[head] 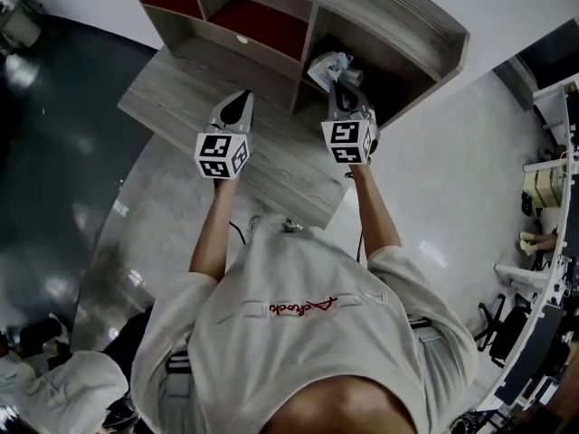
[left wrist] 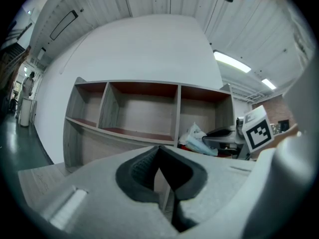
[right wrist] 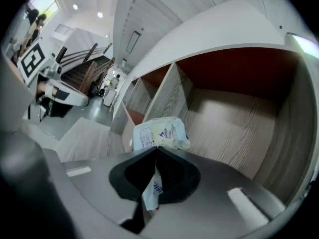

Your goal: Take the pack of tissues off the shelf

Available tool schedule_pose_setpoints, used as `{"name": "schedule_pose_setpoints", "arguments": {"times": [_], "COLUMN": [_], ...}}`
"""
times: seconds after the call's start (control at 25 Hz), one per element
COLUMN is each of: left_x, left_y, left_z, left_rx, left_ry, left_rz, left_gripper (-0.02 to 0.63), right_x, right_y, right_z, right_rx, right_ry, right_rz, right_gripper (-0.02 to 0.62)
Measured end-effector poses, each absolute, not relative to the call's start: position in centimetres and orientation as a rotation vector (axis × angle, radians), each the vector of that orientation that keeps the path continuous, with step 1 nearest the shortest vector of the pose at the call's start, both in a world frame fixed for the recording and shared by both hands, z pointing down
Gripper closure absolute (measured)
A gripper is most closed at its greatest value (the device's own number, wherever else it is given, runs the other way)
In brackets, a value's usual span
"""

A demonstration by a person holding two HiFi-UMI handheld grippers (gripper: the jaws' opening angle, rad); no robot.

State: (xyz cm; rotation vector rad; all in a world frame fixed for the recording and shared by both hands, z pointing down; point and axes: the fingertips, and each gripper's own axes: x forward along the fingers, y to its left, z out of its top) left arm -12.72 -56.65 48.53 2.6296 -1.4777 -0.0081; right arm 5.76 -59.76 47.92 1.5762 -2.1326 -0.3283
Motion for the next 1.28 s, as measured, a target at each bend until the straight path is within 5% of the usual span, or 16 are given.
{"name": "schedule_pose_setpoints", "arguments": {"times": [0.48,1.28], "left_x": [-12.7,-9.7], "left_y": [-55.0,-52.1], "left_z": [46.8,48.0], "left_rx": [2.634,2.536], "left_ry": [-1.519,-1.656], "left_rz": [-0.027,-0.004], "left_gripper": [0.604,0.604], "right_x": [5.0,5.8], "right_y": [-56.6,-54.3], "right_z": [46.0,46.5], "right_rx": [1.708,1.51], "right_ry": [-2.542,-2.717], "right_rz": [0.045,0.04], "right_gripper": [0.588,0.588]}}
